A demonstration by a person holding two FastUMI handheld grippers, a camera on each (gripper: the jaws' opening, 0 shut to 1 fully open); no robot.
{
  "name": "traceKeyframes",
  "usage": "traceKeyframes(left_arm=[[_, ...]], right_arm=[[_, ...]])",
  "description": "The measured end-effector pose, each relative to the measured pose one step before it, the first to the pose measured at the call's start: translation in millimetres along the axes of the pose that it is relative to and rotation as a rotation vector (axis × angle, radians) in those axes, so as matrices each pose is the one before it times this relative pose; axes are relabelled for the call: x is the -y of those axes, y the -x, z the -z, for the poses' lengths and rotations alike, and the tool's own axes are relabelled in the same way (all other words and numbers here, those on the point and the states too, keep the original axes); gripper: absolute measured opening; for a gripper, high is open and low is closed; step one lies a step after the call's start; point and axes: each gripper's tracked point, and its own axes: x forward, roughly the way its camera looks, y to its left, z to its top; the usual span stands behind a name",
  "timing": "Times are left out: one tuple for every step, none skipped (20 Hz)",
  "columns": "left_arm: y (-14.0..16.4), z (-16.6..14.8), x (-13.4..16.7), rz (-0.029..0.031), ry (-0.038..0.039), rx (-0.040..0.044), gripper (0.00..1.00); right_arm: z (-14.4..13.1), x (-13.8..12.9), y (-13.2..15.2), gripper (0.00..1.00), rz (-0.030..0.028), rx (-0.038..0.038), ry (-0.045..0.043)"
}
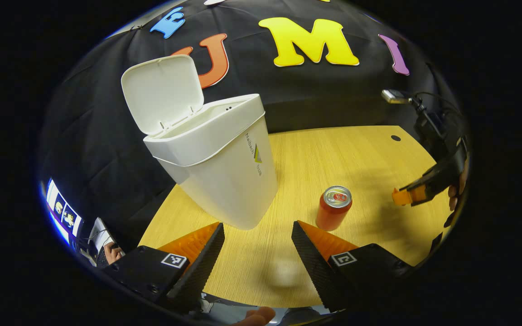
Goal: Press the lid of the desktop garbage bin to open it, pick up the crumpled paper on the desktop and throw it into the bin, then pick up the pop can on the desktop and drop it into the bin, and finally close the garbage bin lid.
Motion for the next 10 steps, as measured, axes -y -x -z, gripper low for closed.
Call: traceKeyframes(left_arm=[[0.43,0.55,3.21,0.02584,0.00697,0.00678,0.99],[0.49,0.22,5.70,0.03296,0.00480,0.00326,0.99],[0.34,-0.08,2.80,0.02098,-0.00387,0.00696,0.99],[0.51,-0.43,0.10,0.00779,-0.00954,0.00837,0.99],[-0.81,0.96,0.88,0.01382,-0.00919,0.00439,0.99],[0.06,0.90,1.54,0.01429,-0.00221,0.00279,1.00],[0.62,1.42,3.42,0.02058,0.00192,0.00018,1.00],[0.25,-0.18,0.09,0.01300,0.00108,0.00748,0.99],[0.00,0.00,-0.21,0.01366,0.00130,0.00551,1.00],[0.90,1.05,0.94,0.01935,0.00546,0.00410,1.00]], right_arm=[[-12.12,0.15,15.50,0.32,-0.00606,0.03196,0.00194],[-15.43,-2.42,16.39,0.31,-0.00046,0.03715,0.00291],[-16.64,-1.42,15.58,0.31,0.00163,0.04077,0.00266],[-16.55,-2.73,13.06,0.32,0.00283,0.04306,0.00303],[-18.58,-1.01,13.03,0.29,0.00265,0.04414,0.00306],[-17.48,-5.31,12.82,0.29,-0.00328,0.03931,-0.00593],[-17.25,-7.37,10.71,0.29,-0.00701,0.03435,0.00226],[-18.05,-7.57,9.98,0.31,-0.01040,0.03802,0.00856],[-19.29,-7.49,7.29,0.31,-0.00818,0.03924,0.01181],[-19.45,-9.21,7.71,0.32,-0.01136,0.03550,0.00833]])
